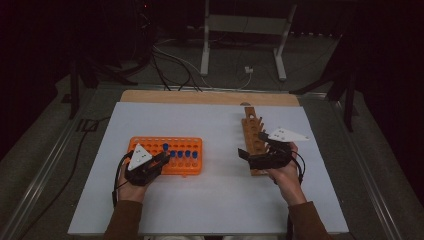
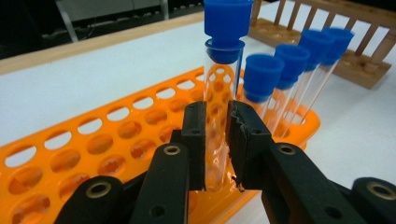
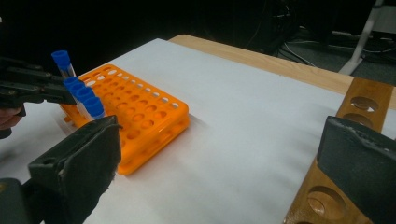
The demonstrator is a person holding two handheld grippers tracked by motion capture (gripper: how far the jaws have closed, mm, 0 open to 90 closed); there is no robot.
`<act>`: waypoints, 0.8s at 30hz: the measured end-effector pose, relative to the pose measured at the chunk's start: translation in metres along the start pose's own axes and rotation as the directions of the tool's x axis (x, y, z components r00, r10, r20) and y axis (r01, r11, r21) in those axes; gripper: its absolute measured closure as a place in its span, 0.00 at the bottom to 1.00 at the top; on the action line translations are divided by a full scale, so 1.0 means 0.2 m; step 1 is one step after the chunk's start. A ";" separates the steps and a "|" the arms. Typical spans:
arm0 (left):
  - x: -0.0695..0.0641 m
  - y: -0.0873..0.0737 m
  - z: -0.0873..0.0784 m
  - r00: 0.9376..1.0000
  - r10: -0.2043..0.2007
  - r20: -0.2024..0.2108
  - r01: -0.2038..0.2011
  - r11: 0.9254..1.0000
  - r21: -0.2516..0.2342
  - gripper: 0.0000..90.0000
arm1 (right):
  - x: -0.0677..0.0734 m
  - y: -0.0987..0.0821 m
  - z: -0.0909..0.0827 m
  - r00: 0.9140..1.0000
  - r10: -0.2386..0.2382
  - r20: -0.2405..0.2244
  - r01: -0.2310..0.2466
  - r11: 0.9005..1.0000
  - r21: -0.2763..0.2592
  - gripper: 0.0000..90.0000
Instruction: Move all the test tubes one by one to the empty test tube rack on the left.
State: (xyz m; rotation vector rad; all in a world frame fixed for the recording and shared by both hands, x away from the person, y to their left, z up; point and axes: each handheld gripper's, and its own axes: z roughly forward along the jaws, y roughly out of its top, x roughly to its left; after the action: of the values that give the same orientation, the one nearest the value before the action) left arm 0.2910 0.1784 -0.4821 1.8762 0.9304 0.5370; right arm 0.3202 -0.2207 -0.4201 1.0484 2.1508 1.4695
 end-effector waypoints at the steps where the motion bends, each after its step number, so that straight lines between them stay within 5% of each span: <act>1: 0.00 0.00 0.00 1.000 0.002 -0.002 -0.002 1.000 0.007 0.87 | 0.00 0.00 0.00 1.000 0.002 0.001 -0.002 1.000 0.001 0.00; 16: -0.03 -0.03 0.03 0.998 0.054 -0.022 -0.052 0.995 0.081 0.87 | -0.01 -0.02 -0.02 1.000 0.003 0.006 -0.003 1.000 0.006 0.00; 24: -0.02 -0.04 0.03 1.000 0.021 -0.020 -0.019 0.996 0.091 0.81 | -0.02 -0.03 -0.02 1.000 0.005 0.006 -0.005 1.000 0.006 0.00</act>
State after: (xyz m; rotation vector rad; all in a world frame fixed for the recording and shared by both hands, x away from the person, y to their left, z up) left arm 0.2892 0.1741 -0.4927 1.9671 0.9649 0.5354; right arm 0.3177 -0.2268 -0.4239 1.0599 2.1511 1.4610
